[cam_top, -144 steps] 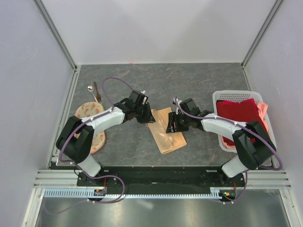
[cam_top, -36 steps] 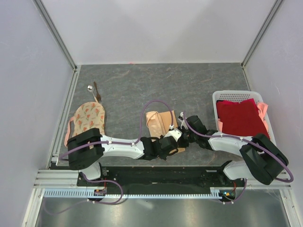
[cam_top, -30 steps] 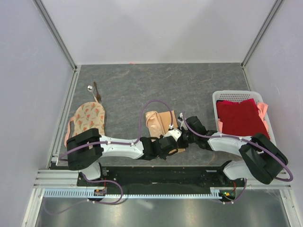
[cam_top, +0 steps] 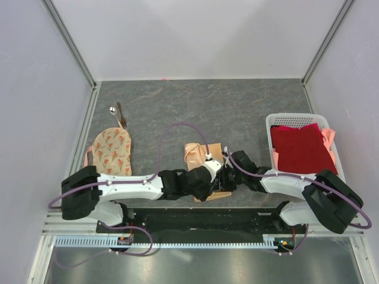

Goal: Fold the napkin into a case and place the utensils inside
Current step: Smooth out the 2/3-rectangle-folded napkin at the center of the board.

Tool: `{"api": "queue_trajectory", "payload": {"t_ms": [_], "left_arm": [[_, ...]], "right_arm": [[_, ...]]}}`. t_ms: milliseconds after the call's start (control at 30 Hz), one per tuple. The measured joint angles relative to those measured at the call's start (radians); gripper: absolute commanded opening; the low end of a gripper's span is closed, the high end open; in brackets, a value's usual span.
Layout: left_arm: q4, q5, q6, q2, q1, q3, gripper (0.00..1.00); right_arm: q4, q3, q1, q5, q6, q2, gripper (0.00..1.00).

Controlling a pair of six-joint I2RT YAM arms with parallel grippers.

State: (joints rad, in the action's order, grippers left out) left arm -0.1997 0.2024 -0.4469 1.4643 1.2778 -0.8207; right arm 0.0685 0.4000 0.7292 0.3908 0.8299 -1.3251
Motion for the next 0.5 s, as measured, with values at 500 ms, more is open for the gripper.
{"api": "queue_trajectory", "payload": {"t_ms": [500], "left_arm": [[0.007,-0.296,-0.159,-0.252,-0.504,0.122,0.2]], "right_arm": [[-0.047,0.093,0.038,-0.012,-0.053,-0.048,0.54]]}}
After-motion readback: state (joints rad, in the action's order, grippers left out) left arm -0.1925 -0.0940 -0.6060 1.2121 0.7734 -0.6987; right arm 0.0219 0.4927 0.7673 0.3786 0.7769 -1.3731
